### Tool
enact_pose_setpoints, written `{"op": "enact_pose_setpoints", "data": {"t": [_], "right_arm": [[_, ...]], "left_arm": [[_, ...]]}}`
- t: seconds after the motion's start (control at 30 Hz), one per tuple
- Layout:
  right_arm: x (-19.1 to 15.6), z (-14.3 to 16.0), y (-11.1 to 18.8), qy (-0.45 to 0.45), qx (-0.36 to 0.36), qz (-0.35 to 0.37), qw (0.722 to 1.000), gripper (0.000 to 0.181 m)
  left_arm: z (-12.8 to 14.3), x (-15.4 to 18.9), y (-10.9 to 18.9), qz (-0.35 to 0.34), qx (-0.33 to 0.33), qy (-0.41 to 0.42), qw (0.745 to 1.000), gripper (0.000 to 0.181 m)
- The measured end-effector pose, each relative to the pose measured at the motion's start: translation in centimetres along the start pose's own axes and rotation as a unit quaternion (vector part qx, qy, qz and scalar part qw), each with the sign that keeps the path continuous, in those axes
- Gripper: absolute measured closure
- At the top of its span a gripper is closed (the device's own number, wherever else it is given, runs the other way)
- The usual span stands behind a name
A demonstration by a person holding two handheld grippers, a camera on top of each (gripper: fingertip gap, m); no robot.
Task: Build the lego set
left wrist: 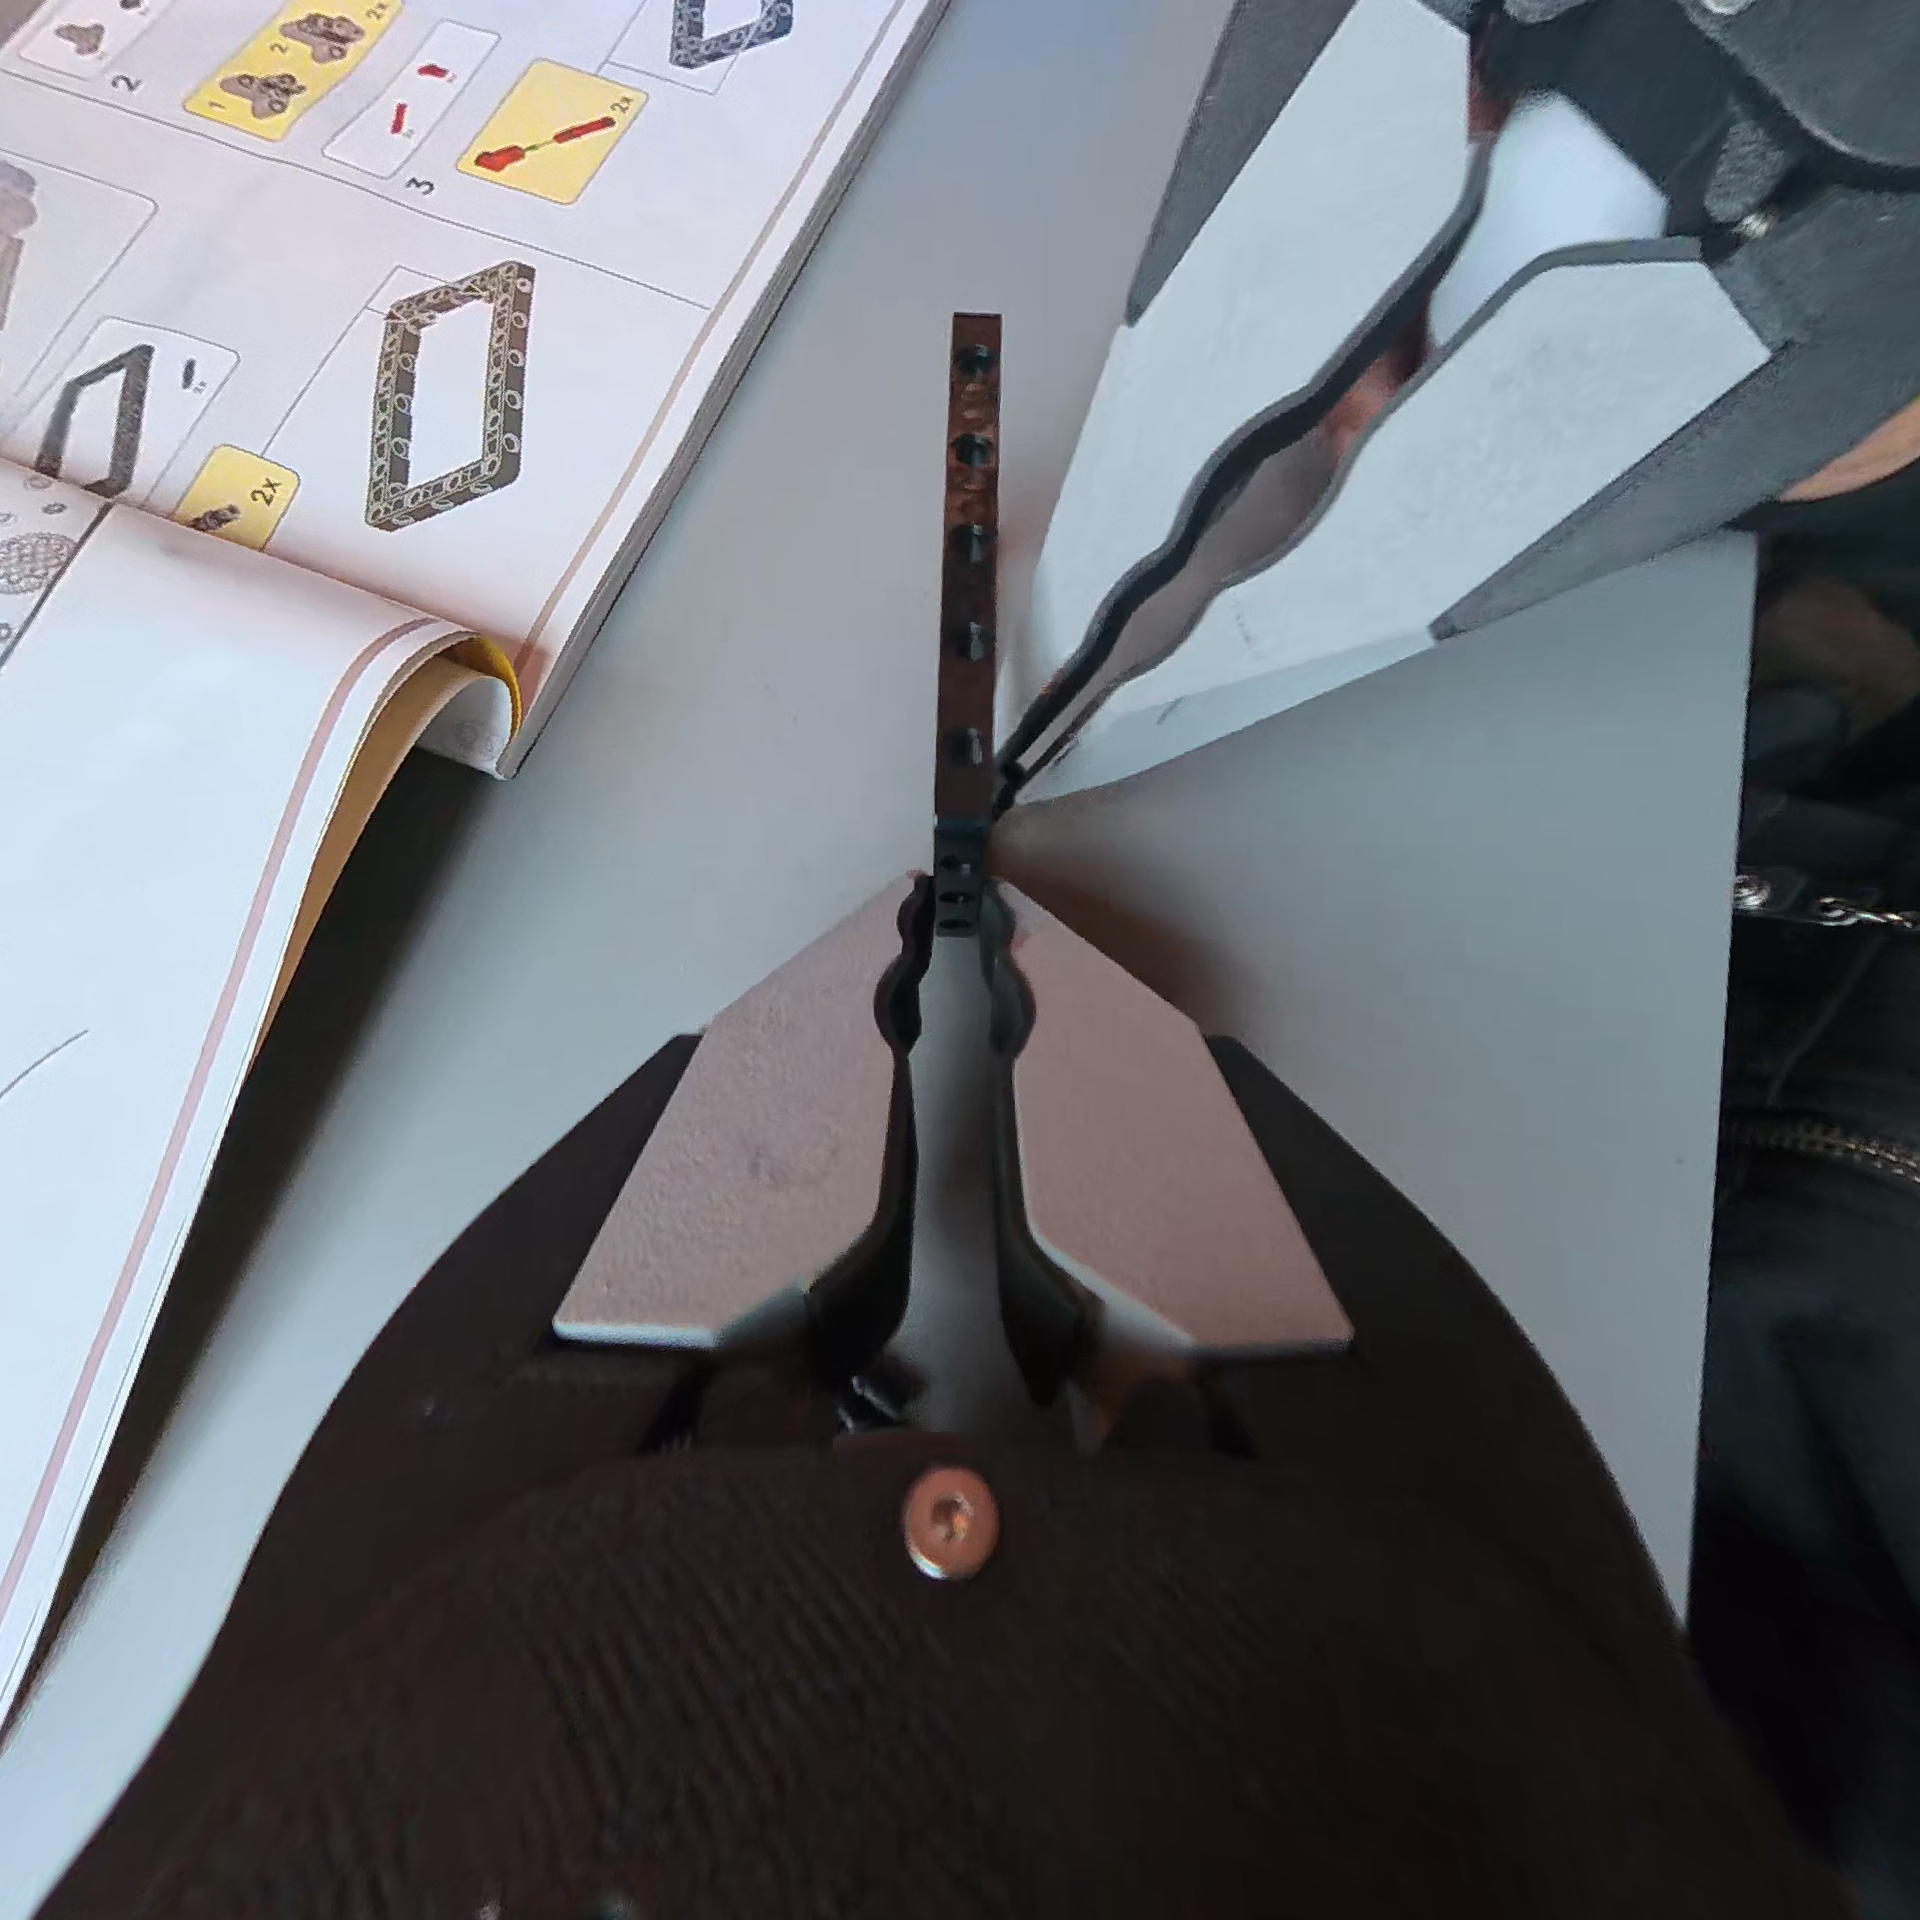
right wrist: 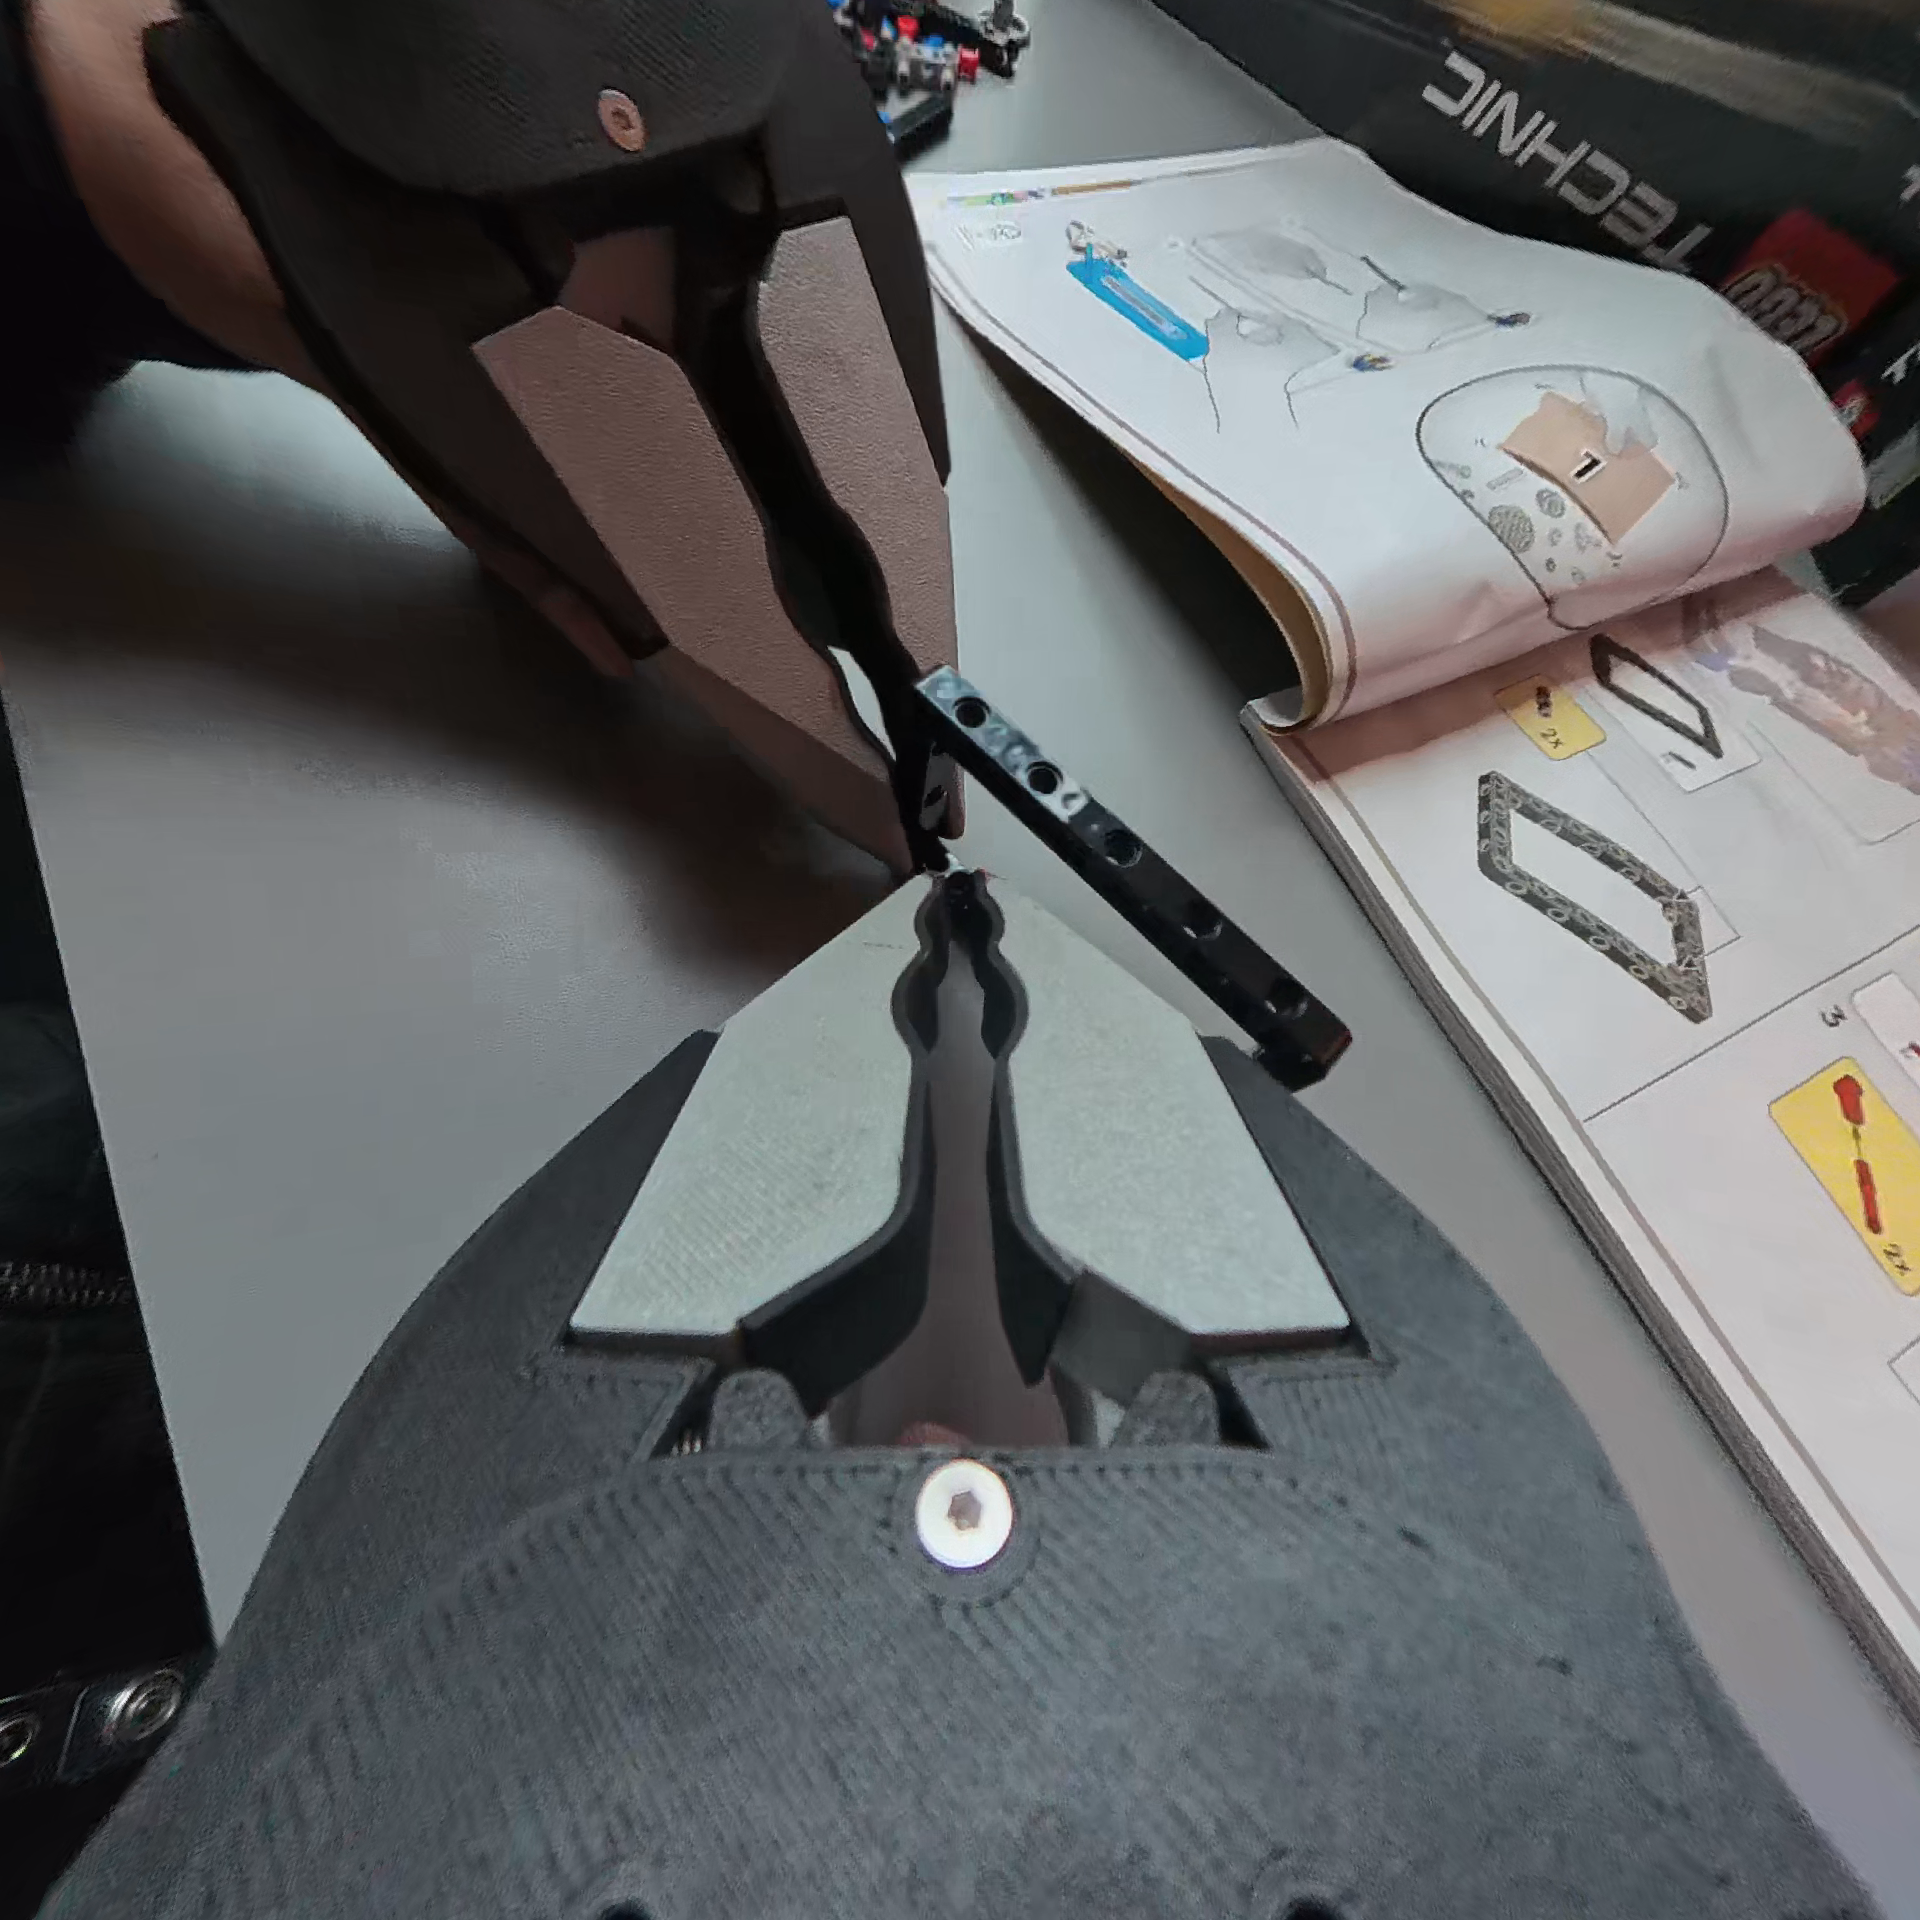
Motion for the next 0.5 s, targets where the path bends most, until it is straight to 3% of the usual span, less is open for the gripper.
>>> {"op": "enact_pose_setpoints", "data": {"t": [0.17,0.5], "right_arm": [[0.56,0.10,-0.30,-0.036,-0.010,-0.022,0.999,0.181],[0.06,-0.13,-0.44,-0.026,-0.010,-0.040,0.999,0.181]], "left_arm": [[0.35,0.53,-0.36,-0.012,-0.023,-0.006,1.000,0.172],[0.07,0.64,-0.62,-0.014,-0.016,-0.015,1.000,0.175]]}}
Point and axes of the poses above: each gripper's, where its closed fingertips meet, y back along the fingers, z out of its underside, x = y × z across the jaws, the point moved 5 cm from there along y, back along the fingers, and after that the axes turned 11 degrees about -x, right-handed, at the moved point
